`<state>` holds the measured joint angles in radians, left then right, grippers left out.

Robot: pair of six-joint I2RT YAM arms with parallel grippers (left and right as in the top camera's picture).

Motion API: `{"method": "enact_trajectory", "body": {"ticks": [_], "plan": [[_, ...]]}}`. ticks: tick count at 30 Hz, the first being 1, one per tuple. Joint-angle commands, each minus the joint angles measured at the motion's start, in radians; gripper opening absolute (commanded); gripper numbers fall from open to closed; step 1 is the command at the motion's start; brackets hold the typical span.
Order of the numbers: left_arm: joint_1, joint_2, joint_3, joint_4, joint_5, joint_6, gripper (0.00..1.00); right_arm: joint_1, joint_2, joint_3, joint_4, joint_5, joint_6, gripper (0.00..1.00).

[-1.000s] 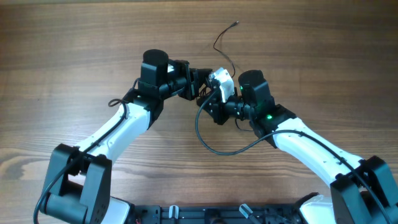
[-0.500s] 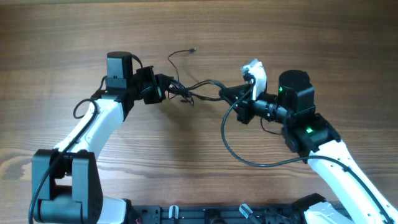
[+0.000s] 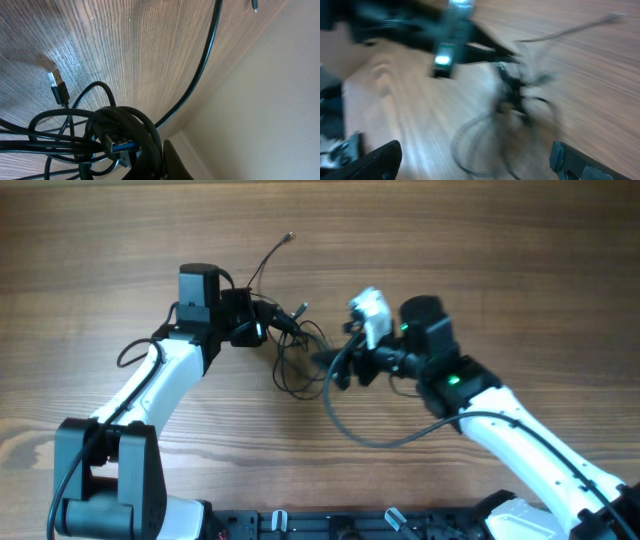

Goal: Untangle cables

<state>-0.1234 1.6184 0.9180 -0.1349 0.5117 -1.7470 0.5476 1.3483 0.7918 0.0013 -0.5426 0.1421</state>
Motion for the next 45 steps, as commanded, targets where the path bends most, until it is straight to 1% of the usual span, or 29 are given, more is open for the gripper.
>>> {"method": "enact_trajectory", "body": {"ticks": [1,2,3,5,7,9,11,13,17,19,20,21,23,24,26,28,30,32,34,35,37,39,41,42,43,44,45], "plan": [[-0.019,-0.003,0.002,0.002,-0.023,-0.023,0.04,0.126,0.040,0.011,0.013,0.111,0.053,0.96],[-0.023,-0.003,0.002,0.002,-0.014,-0.063,0.04,0.150,0.062,0.011,0.012,0.196,0.087,0.95],[-0.028,-0.003,0.002,0.003,0.012,-0.128,0.04,0.165,0.090,0.011,0.021,0.251,0.131,0.95],[-0.032,-0.003,0.002,0.003,0.076,-0.218,0.04,0.169,0.155,0.011,0.059,0.254,0.158,0.93],[-0.032,-0.003,0.002,0.003,0.142,-0.274,0.04,0.169,0.204,0.011,0.089,0.253,0.156,0.92],[-0.032,-0.003,0.002,0.004,0.176,-0.305,0.04,0.169,0.232,0.011,0.111,0.259,0.157,0.90],[-0.032,-0.003,0.002,0.007,0.227,-0.332,0.04,0.169,0.258,0.011,0.109,0.359,0.157,0.88],[-0.032,-0.003,0.002,0.010,0.259,-0.354,0.04,0.169,0.274,0.011,0.112,0.410,0.153,0.89],[-0.032,-0.003,0.002,0.011,0.326,-0.386,0.04,0.169,0.293,0.011,0.137,0.429,0.147,0.89],[-0.032,-0.003,0.002,0.042,0.390,-0.409,0.04,0.169,0.303,0.011,0.165,0.457,0.145,0.85],[-0.032,-0.003,0.002,0.059,0.409,-0.410,0.04,0.169,0.310,0.011,0.178,0.456,0.136,0.80],[-0.032,-0.003,0.002,0.066,0.419,-0.420,0.04,0.170,0.317,0.011,0.190,0.452,0.117,0.72],[-0.032,-0.003,0.002,0.068,0.427,-0.435,0.04,0.170,0.342,0.011,0.223,0.400,0.100,0.60],[-0.032,-0.003,0.002,0.068,0.427,-0.435,0.04,0.170,0.351,0.011,0.235,0.365,0.097,0.49],[-0.024,-0.003,0.002,0.068,0.419,-0.435,0.04,0.169,0.351,0.011,0.236,0.326,0.113,0.06],[-0.004,-0.003,0.002,0.068,0.362,-0.435,0.04,0.169,0.322,0.011,0.196,0.262,0.161,0.04],[0.022,-0.003,0.002,0.068,0.277,-0.434,0.04,0.167,0.249,0.011,0.113,0.199,0.176,0.04],[0.043,-0.003,0.002,0.067,0.203,-0.434,0.04,0.167,0.146,0.011,0.002,0.193,0.171,0.05],[0.055,-0.003,0.002,0.066,0.133,-0.430,0.04,0.165,-0.005,0.011,-0.124,0.206,0.138,0.05],[0.055,-0.003,0.002,0.063,0.109,-0.430,0.04,0.164,-0.094,0.011,-0.186,0.256,0.137,0.04],[0.055,-0.003,0.002,0.044,0.067,-0.430,0.04,0.155,-0.195,0.011,-0.259,0.348,0.134,0.04],[0.055,-0.003,0.002,-0.014,0.017,-0.430,0.04,0.130,-0.325,0.011,-0.362,0.510,0.135,0.04],[0.055,-0.003,0.002,-0.043,0.013,-0.430,0.04,0.101,-0.406,0.011,-0.433,0.653,0.155,0.04],[0.055,-0.003,0.002,-0.042,0.014,-0.430,0.04,0.087,-0.432,0.011,-0.462,0.711,0.189,0.04],[0.055,-0.003,0.002,-0.042,0.013,-0.430,0.04,0.064,-0.459,0.011,-0.503,0.786,0.259,0.04],[0.055,-0.003,0.002,-0.042,0.013,-0.430,0.04,0.050,-0.465,0.011,-0.526,0.824,0.314,0.04],[0.055,-0.003,0.002,-0.042,0.013,-0.430,0.04,0.031,-0.461,0.011,-0.557,0.841,0.385,0.07]]}}
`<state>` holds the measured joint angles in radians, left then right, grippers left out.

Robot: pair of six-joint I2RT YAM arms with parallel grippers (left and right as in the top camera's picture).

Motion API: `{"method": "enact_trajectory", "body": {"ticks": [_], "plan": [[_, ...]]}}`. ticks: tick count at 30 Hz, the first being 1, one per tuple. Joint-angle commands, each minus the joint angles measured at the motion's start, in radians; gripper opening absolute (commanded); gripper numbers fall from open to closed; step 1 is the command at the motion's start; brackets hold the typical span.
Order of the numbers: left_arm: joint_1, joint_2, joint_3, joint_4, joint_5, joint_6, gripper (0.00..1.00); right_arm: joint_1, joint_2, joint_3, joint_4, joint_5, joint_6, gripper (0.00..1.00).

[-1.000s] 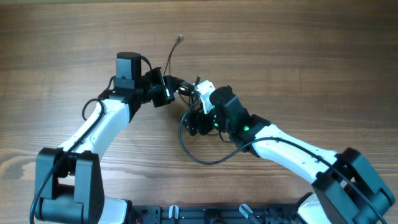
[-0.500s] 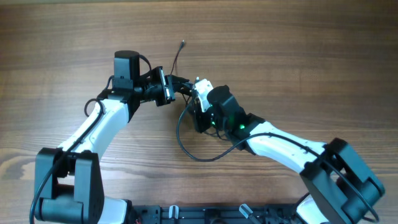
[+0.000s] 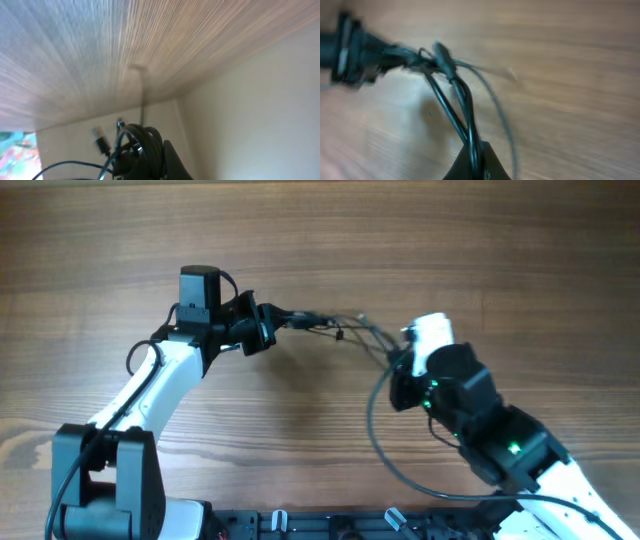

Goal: Untangle cables

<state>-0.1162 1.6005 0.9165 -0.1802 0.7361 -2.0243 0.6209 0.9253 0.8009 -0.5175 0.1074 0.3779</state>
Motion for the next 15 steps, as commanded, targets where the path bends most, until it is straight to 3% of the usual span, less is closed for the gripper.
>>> {"method": "enact_trajectory", "body": {"ticks": [1,2,3,4,5,6,7,8,11,15], "plan": [[0.047,0.015,0.004,0.003,-0.211,-0.153,0.04,-0.048,-0.030,0.002,-0.046,0.191,0.179,0.10],[0.047,0.015,0.004,0.003,-0.211,-0.153,0.04,-0.048,-0.017,0.002,-0.048,0.182,0.191,0.22],[0.047,0.015,0.004,0.003,-0.211,-0.153,0.04,-0.048,0.004,0.002,-0.044,0.170,0.206,0.52],[0.047,0.015,0.004,0.003,-0.211,-0.153,0.04,-0.048,0.013,0.002,-0.043,0.164,0.205,0.57],[0.047,0.015,0.004,0.003,-0.211,-0.153,0.04,-0.048,0.045,0.002,-0.045,0.161,0.211,0.68],[0.047,0.015,0.004,0.003,-0.211,-0.153,0.04,-0.048,0.074,0.002,-0.044,0.160,0.243,0.91],[0.047,0.015,0.004,0.003,-0.211,-0.153,0.04,-0.048,0.102,0.002,-0.034,0.143,0.280,0.99],[0.047,0.015,0.004,0.003,-0.211,-0.153,0.04,-0.048,0.136,0.002,0.005,0.080,0.256,1.00],[0.046,0.015,0.004,0.003,-0.210,-0.153,0.04,-0.048,0.262,0.002,0.220,-0.336,-0.080,1.00],[0.046,0.015,0.004,0.003,-0.202,-0.126,0.04,-0.048,0.504,0.002,0.472,-0.644,-0.108,0.99]]}}
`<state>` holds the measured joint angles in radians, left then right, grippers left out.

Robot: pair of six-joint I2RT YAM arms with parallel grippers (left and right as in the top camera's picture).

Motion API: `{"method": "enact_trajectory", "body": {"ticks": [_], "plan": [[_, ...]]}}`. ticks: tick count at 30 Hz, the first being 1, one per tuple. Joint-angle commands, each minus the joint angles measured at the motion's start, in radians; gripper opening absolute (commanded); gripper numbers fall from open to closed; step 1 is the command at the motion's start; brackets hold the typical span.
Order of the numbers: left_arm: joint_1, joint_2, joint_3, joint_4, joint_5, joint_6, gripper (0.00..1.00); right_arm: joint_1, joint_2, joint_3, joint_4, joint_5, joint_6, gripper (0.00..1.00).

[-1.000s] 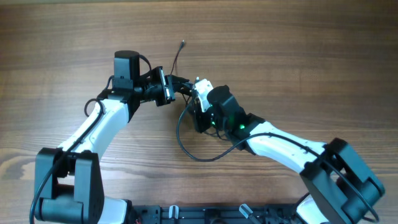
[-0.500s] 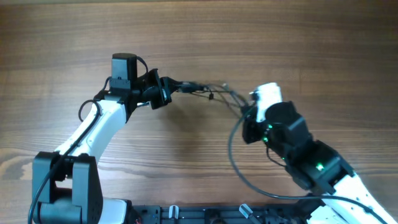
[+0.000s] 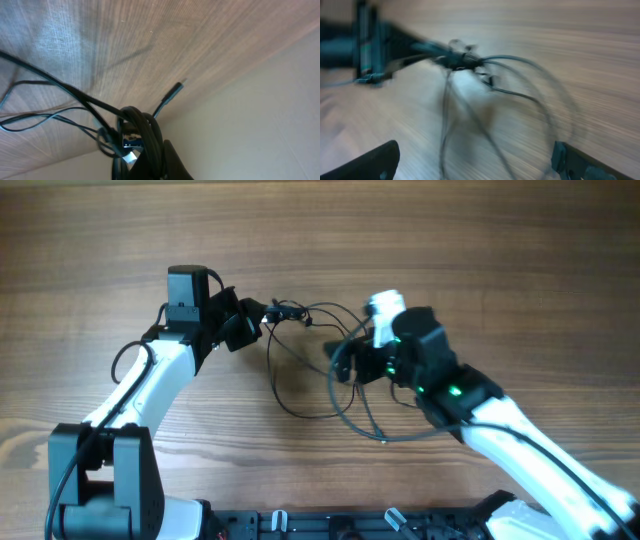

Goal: Untangle cables

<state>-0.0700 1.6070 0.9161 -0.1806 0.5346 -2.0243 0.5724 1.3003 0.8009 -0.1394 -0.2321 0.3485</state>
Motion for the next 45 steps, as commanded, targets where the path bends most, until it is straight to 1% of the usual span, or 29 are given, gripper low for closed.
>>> {"method": "enact_trajectory", "body": {"ticks": [1,3,4,6,8,10,11,12,13,14,15,16,17,19,20,22,23,24,25,27,28,30,31,32,33,35,42,44,45], "plan": [[0.000,0.009,0.004,0.004,0.005,-0.126,0.04,0.000,0.189,0.002,0.162,-0.356,-0.069,0.99],[0.000,0.009,0.004,0.049,0.072,-0.090,0.04,0.000,0.272,0.002,0.261,-0.360,-0.016,0.99],[0.000,0.009,0.004,0.080,0.093,-0.075,0.04,0.000,0.281,0.002,0.284,-0.361,-0.001,0.99],[0.000,0.008,0.004,0.188,0.193,-0.077,0.04,0.000,0.279,0.002,0.332,-0.361,0.006,1.00],[-0.003,0.008,0.004,0.283,0.267,-0.077,0.04,0.000,0.279,0.002,0.338,-0.326,0.000,1.00],[-0.015,0.008,0.004,0.445,0.317,-0.074,0.04,-0.005,0.277,0.002,0.341,-0.291,0.007,1.00],[-0.019,0.008,0.004,0.523,0.322,-0.048,0.04,-0.010,0.273,0.002,0.339,-0.278,0.025,1.00],[-0.020,0.008,0.004,0.621,0.325,0.027,0.04,-0.023,0.263,0.002,0.332,-0.260,0.046,1.00],[-0.019,0.008,0.004,0.715,0.343,0.153,0.04,-0.049,0.246,0.002,0.321,-0.254,0.068,1.00],[-0.019,0.008,0.004,0.777,0.375,0.322,0.04,-0.081,0.227,0.002,0.306,-0.255,0.105,1.00],[-0.019,0.008,0.004,0.798,0.422,0.509,0.04,-0.118,0.199,0.002,0.286,-0.272,0.128,1.00],[-0.019,0.009,0.004,0.792,0.476,0.689,0.08,-0.159,0.156,0.002,0.254,-0.311,0.126,1.00],[-0.019,0.009,0.004,0.768,0.523,0.836,0.15,-0.188,0.118,0.002,0.220,-0.320,0.126,1.00],[-0.019,0.009,0.004,0.680,0.570,1.029,0.17,-0.235,0.049,0.002,0.159,-0.319,0.123,1.00],[-0.019,0.009,0.004,0.586,0.575,1.120,0.17,-0.264,0.006,0.002,0.127,-0.319,0.123,1.00],[-0.020,0.009,0.004,0.426,0.563,1.233,0.12,-0.307,-0.061,0.002,0.077,-0.315,0.122,1.00],[-0.020,0.009,0.004,0.358,0.550,1.268,0.05,-0.323,-0.088,0.002,0.058,-0.308,0.122,1.00],[-0.024,0.009,0.004,0.315,0.540,1.290,0.04,-0.331,-0.103,0.002,0.048,-0.307,0.121,1.00],[-0.034,0.009,0.004,0.282,0.529,1.318,0.04,-0.333,-0.109,0.002,0.047,-0.308,0.122,1.00],[-0.056,0.009,0.004,0.285,0.534,1.345,0.04,-0.332,-0.108,0.002,0.031,-0.308,0.121,1.00],[-0.069,0.009,0.004,0.297,0.581,1.425,0.04,-0.332,-0.106,0.002,0.009,-0.309,0.114,1.00],[-0.074,0.009,0.004,0.320,0.748,1.574,0.04,-0.332,-0.105,0.002,-0.021,-0.361,0.005,1.00],[-0.074,0.009,0.004,0.322,0.872,1.676,0.04,-0.332,-0.105,0.002,-0.034,-0.414,-0.051,0.98],[-0.074,0.009,0.004,0.322,0.944,1.737,0.04,-0.332,-0.105,0.002,-0.040,-0.459,-0.093,0.92],[-0.074,0.009,0.004,0.322,0.974,1.771,0.04,-0.332,-0.105,0.002,-0.040,-0.472,-0.091,0.87],[-0.074,0.009,0.004,0.322,0.976,1.786,0.04,-0.328,-0.103,0.002,-0.038,-0.481,-0.074,0.79],[-0.093,0.009,0.004,0.322,0.976,1.774,0.04,-0.241,-0.015,0.002,-0.026,-0.479,-0.033,0.72],[-0.111,0.009,0.004,0.322,0.976,1.761,0.04,-0.234,0.006,0.002,-0.019,-0.398,-0.031,0.65],[-0.112,0.009,0.004,0.322,0.976,1.738,0.04,-0.235,0.006,0.002,-0.019,-0.320,-0.029,0.56]]}}
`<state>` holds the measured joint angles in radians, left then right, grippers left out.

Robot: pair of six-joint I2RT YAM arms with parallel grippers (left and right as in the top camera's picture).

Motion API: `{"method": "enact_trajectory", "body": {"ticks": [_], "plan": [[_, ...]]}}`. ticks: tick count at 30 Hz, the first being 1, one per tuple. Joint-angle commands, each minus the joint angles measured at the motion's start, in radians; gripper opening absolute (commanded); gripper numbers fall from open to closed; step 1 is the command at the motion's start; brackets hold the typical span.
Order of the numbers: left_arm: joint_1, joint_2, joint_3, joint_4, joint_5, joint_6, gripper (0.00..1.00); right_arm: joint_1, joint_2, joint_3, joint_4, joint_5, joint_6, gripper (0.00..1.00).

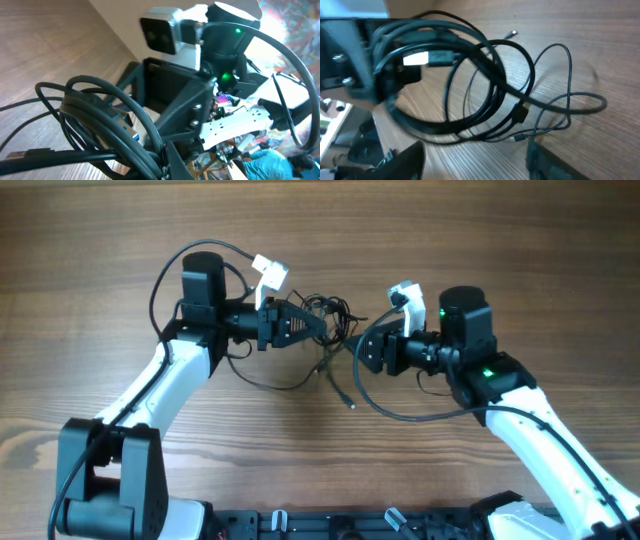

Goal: Untangle cables

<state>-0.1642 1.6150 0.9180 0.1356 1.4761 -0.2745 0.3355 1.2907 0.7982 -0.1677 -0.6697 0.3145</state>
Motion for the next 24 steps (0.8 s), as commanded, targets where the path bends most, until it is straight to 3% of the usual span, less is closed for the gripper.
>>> {"method": "enact_trajectory", "body": {"ticks": [1,2,5,9,10,12,15,17,18,19,20,22,23,24], "plan": [[-0.018,0.001,0.002,0.006,0.041,-0.058,0.04,0.000,0.015,0.005,0.009,0.207,0.037,0.49],[-0.019,0.001,0.002,0.006,0.061,-0.089,0.04,0.000,0.015,0.005,0.008,0.281,0.064,0.44],[-0.034,0.000,0.002,0.006,0.100,-0.186,0.04,-0.001,0.015,0.005,-0.002,0.470,0.084,0.43],[-0.089,0.001,0.002,0.011,0.094,-0.205,0.04,-0.023,0.015,0.005,-0.006,0.480,0.068,0.43],[-0.095,0.001,0.002,0.013,0.087,-0.205,0.04,-0.023,0.015,0.005,0.008,0.397,-0.005,0.45],[-0.098,0.001,0.002,0.022,0.087,-0.205,0.04,-0.023,0.015,0.005,-0.003,0.164,-0.152,0.73],[-0.097,0.001,0.002,0.022,0.073,-0.205,0.07,-0.023,0.015,0.005,-0.040,0.064,-0.157,0.79],[-0.097,0.001,0.002,0.021,0.023,-0.205,0.18,-0.023,0.015,0.005,-0.056,-0.052,-0.181,0.80],[-0.097,0.001,0.002,0.021,-0.049,-0.205,0.35,-0.023,0.015,0.005,-0.091,-0.055,-0.212,0.79],[-0.097,0.001,0.002,0.021,-0.097,-0.206,0.45,-0.023,0.015,0.005,-0.125,0.026,-0.201,0.80],[-0.097,0.001,0.002,0.021,-0.144,-0.205,0.73,-0.023,0.015,0.005,-0.159,0.155,-0.155,0.86],[-0.098,0.001,0.002,0.011,-0.271,-0.209,1.00,-0.023,0.015,0.005,-0.248,0.527,0.056,0.95],[-0.098,0.001,0.002,-0.019,-0.372,-0.249,1.00,-0.023,0.015,0.005,-0.290,0.641,0.140,1.00],[-0.098,0.001,0.002,-0.105,-0.589,-0.351,1.00,-0.023,0.015,0.005,-0.310,0.675,0.189,1.00]]}}
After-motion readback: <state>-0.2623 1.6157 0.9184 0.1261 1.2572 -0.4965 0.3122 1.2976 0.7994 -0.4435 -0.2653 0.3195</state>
